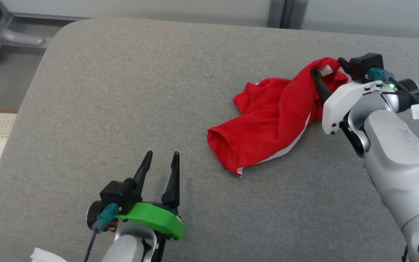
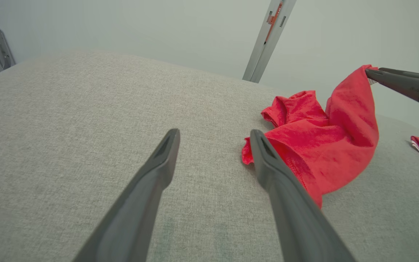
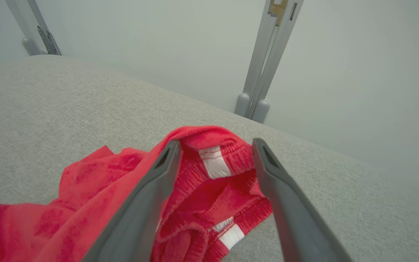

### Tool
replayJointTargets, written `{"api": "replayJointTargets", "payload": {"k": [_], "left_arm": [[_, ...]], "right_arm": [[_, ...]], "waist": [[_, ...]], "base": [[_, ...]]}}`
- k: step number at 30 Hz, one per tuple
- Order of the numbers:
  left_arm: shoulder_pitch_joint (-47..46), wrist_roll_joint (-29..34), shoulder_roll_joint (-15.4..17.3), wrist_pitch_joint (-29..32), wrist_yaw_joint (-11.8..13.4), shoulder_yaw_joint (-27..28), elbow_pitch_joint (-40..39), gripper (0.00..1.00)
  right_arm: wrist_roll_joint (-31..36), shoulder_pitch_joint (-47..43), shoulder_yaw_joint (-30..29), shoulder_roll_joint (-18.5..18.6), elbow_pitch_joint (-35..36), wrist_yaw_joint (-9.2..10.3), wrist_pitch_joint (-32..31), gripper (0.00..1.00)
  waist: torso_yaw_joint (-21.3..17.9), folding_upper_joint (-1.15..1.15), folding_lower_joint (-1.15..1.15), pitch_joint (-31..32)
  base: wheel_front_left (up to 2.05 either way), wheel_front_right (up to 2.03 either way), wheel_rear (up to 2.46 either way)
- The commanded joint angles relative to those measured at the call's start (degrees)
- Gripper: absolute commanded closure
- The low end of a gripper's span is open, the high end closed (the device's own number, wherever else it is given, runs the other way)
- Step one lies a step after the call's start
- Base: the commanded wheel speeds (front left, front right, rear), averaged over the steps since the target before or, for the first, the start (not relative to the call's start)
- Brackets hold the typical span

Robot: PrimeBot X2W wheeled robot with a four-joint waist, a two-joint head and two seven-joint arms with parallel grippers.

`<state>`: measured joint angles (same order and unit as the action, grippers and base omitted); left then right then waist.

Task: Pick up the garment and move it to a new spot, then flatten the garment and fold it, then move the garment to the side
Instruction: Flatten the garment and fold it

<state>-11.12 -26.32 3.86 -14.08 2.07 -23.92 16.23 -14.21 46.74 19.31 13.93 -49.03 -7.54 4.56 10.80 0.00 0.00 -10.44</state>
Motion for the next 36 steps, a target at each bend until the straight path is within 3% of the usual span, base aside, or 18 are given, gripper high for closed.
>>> {"api": "replayJointTargets", "payload": {"k": [1, 12, 22, 36], "left_arm": [[-0.98, -0.51, -0.15, -0.25, -0.12, 0.06, 0.14, 0.0], [-2.17, -0.91, -0.47, -0.94, -0.16, 0.04, 1.06, 0.0], [-1.34, -0.43, -0.26, -1.08, -0.06, 0.86, 1.0, 0.0], [0.34, 0.05, 0.04, -1.11, 0.37, 1.66, -0.4, 0.0]], "right_arm": [[0.88, 1.42, 0.2, -0.64, -1.92, 0.11, 0.25, 0.0], [4.68, 8.11, 1.76, -3.62, -15.67, 0.11, 2.59, 0.0], [1.61, 10.89, 3.95, -4.05, -17.84, 0.11, 6.84, 0.0], [-6.97, 4.72, 5.22, -2.55, -16.13, 0.11, 9.47, 0.0]], "waist": [[3.07, 0.0, 0.0, -2.22], [6.16, 0.0, 0.0, -4.17], [1.79, 0.0, 0.0, -2.25], [0.2, 0.0, 0.0, -0.99]], "base": [[0.0, 0.0, 0.0], [0.0, 0.0, 0.0], [0.0, 0.0, 0.0], [0.0, 0.0, 0.0]]}}
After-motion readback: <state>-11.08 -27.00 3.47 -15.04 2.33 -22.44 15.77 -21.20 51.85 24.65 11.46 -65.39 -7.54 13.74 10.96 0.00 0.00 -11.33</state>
